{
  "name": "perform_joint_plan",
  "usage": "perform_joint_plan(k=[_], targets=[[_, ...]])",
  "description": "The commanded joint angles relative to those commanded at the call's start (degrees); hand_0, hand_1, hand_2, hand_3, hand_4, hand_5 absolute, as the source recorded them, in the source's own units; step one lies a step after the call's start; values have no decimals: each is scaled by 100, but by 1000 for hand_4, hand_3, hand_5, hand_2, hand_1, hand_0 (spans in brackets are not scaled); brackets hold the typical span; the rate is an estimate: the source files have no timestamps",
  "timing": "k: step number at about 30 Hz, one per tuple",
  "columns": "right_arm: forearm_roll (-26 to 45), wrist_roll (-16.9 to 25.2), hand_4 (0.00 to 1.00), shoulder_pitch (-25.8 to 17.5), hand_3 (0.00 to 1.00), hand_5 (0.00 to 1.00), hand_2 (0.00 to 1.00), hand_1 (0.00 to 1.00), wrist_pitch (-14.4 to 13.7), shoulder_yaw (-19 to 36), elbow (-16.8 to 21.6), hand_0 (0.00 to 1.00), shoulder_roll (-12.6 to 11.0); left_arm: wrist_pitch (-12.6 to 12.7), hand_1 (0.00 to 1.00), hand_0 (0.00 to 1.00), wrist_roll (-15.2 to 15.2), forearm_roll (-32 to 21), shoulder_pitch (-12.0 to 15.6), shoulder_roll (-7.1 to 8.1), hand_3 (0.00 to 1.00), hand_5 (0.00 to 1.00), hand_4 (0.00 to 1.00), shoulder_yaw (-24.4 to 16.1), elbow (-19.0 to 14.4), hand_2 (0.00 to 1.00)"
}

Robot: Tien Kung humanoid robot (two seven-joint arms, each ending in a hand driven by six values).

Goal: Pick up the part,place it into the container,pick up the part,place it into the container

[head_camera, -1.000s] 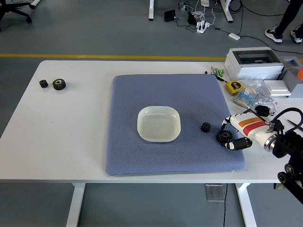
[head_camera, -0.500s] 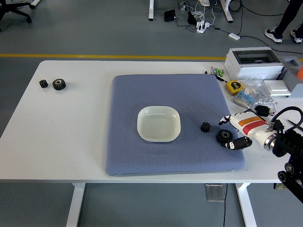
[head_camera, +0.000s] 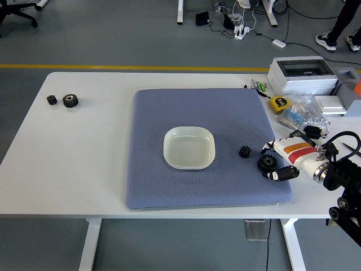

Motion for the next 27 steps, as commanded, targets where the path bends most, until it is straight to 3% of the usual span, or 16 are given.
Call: perform_joint_plan(k=[3, 4, 9, 10, 21, 27], targets=[[26, -31, 833, 9, 553, 345, 612, 506, 24, -19, -45, 348, 15, -4, 654, 670, -1, -4, -8, 2, 559, 531, 582, 8, 0, 625], [39, -34, 759, 7, 501, 378, 526, 443, 31, -23, -54, 248, 16, -4, 653, 669, -2, -7, -9, 2, 559, 531, 582, 11, 0, 625], [105, -39, 759, -3, 501, 378, 526, 443, 41, -26, -67, 248, 7, -1, 653, 669, 2, -11, -6, 3, 559, 531, 582, 7, 0, 625], [116, -40, 725, -2, 492, 399, 494, 411, 43, -25, -66, 191, 6, -2, 654, 668, 2, -9, -5, 3, 559, 531, 582, 6, 0, 624], [178, -28, 703, -10, 490, 409, 478, 392, -5, 62, 64, 169, -39, -8, 654, 669, 0, -2, -15, 6, 559, 531, 582, 6, 0, 623], [109, -55, 727, -15, 492, 411, 474, 384, -27, 100, 349, 156, -72, -11, 654, 669, 1, -9, -11, 6, 559, 531, 582, 11, 0, 623]])
